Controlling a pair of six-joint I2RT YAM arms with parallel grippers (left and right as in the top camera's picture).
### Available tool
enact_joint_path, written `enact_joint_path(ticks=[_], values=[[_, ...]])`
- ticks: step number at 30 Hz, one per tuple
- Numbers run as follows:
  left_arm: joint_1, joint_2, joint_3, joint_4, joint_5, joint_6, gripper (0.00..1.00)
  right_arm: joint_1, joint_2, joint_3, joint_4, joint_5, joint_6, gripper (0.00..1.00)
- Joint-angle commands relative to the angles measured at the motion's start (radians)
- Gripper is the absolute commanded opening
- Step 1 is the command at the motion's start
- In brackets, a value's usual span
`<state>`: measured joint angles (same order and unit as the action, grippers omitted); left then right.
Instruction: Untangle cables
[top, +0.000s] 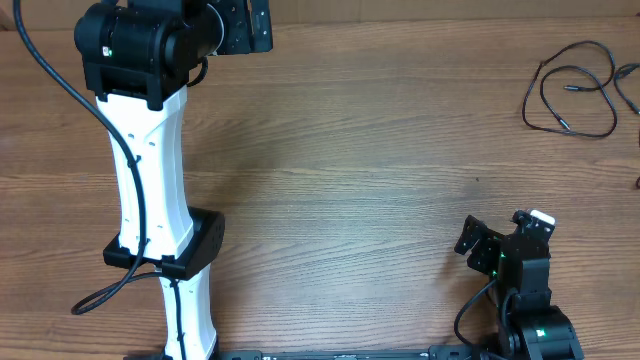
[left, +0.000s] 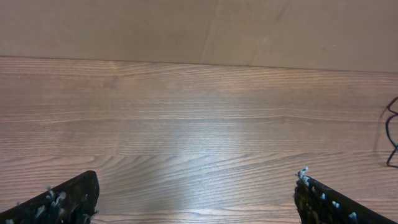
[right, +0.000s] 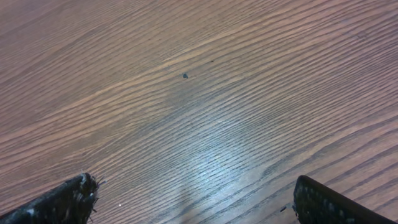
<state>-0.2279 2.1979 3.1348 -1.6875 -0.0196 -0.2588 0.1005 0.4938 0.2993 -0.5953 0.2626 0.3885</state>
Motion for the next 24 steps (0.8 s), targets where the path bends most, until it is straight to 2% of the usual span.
enact_joint_path(ticks=[1,12,16,24], values=[[-0.002,-0.001,0.007,-0.002,0.021,-0.003,1.00,0.005,-0.005,-0.001,0.003,0.013,0.004,1.00],[-0.002,-0.001,0.007,-0.002,0.021,-0.003,1.00,0.005,-0.005,-0.001,0.003,0.013,0.004,1.00],[-0.003,-0.001,0.005,0.010,0.131,-0.067,1.00,0.005,-0.005,-0.001,0.003,0.013,0.004,1.00],[-0.001,0.001,0.002,-0.002,0.083,0.102,1.00,0.005,-0.005,-0.001,0.003,0.013,0.004,1.00]])
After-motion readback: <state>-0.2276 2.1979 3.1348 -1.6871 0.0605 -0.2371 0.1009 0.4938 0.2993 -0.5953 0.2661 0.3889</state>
